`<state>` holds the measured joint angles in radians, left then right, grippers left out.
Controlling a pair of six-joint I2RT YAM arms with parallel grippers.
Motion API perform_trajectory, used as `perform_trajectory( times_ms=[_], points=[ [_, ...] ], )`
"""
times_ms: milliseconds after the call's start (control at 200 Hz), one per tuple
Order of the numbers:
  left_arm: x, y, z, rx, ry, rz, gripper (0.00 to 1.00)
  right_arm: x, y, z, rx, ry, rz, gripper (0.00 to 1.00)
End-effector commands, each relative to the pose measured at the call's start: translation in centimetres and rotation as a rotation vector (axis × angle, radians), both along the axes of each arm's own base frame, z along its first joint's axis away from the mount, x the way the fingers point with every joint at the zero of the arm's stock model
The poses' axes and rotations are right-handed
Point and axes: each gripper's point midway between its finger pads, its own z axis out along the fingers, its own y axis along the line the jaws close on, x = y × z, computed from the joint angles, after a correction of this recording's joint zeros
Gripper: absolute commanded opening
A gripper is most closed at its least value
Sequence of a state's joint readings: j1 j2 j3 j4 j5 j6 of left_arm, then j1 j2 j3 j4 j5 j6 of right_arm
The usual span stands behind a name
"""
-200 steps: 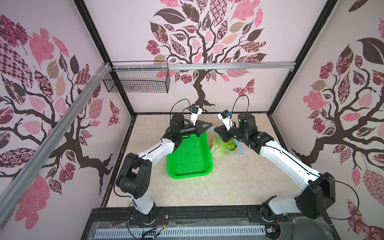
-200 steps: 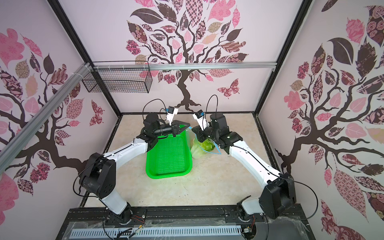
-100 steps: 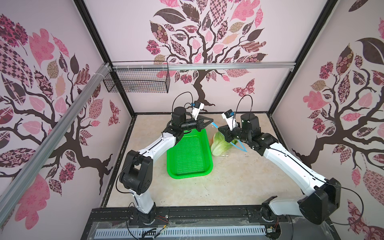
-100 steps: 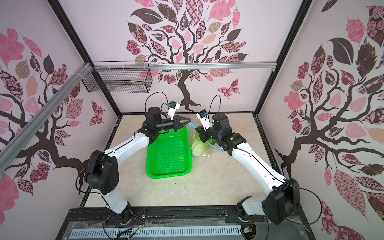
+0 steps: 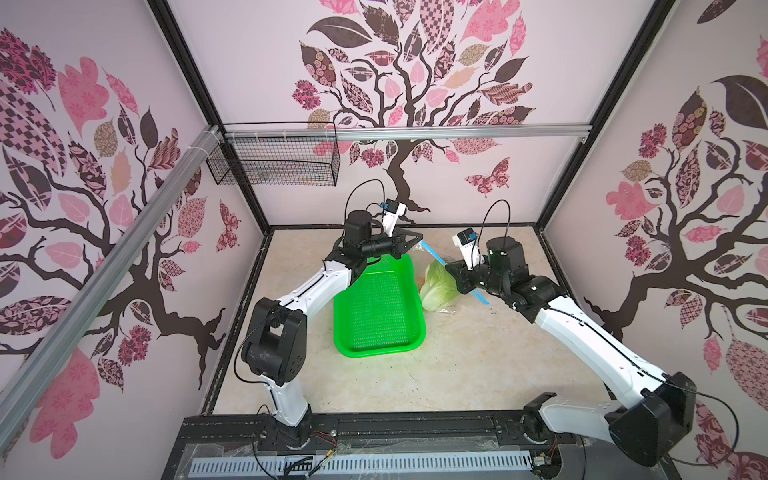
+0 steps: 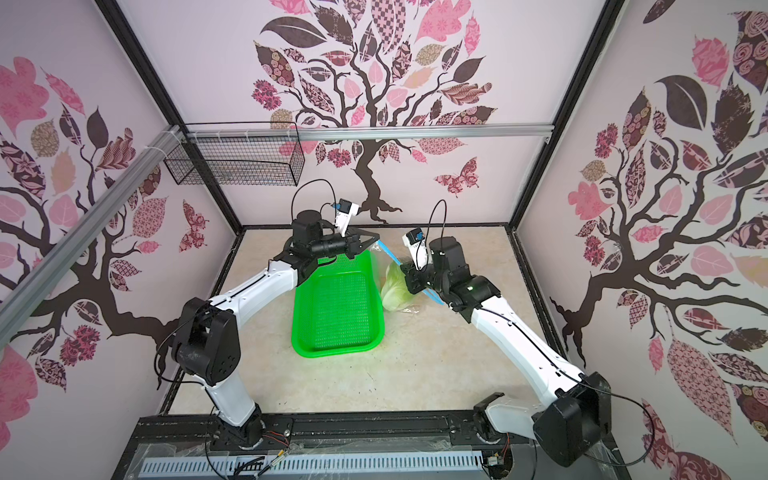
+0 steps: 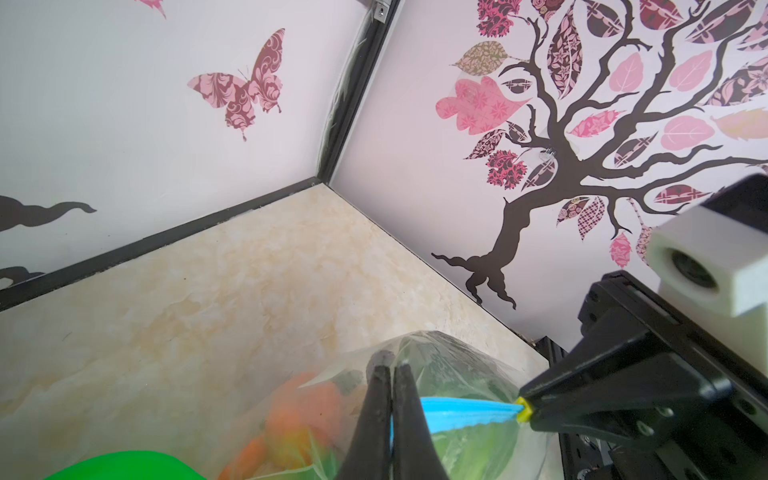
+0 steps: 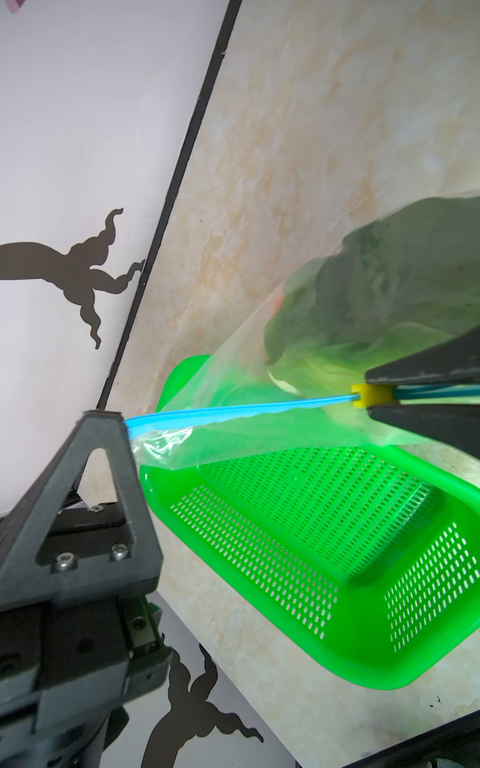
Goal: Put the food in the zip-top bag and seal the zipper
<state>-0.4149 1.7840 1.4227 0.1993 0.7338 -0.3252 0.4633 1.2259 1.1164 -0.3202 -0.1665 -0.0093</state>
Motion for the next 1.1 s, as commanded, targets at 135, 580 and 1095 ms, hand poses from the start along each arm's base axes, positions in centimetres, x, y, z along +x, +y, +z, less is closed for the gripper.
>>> perform_trajectory(
  times_ms=[135,580,1095],
  points=[
    [5.7,3.6,2.4,0.015,-0.096,0.206,0.0,-3.0,-2.7,-2.3,-0.012,0.118,-0.094,0.0],
    [7.5,3.6,1.1,0.031,-0.073,0.229,0.0,-6.5,-5.2,-4.7,-0.022,0.204,-0.166,0.0],
    [7.4,3.7,0.3,0.047,-0.038,0.23,0.0,-8.8,-7.3,-5.4,-0.089,0.235,-0.196,0.0]
  ],
)
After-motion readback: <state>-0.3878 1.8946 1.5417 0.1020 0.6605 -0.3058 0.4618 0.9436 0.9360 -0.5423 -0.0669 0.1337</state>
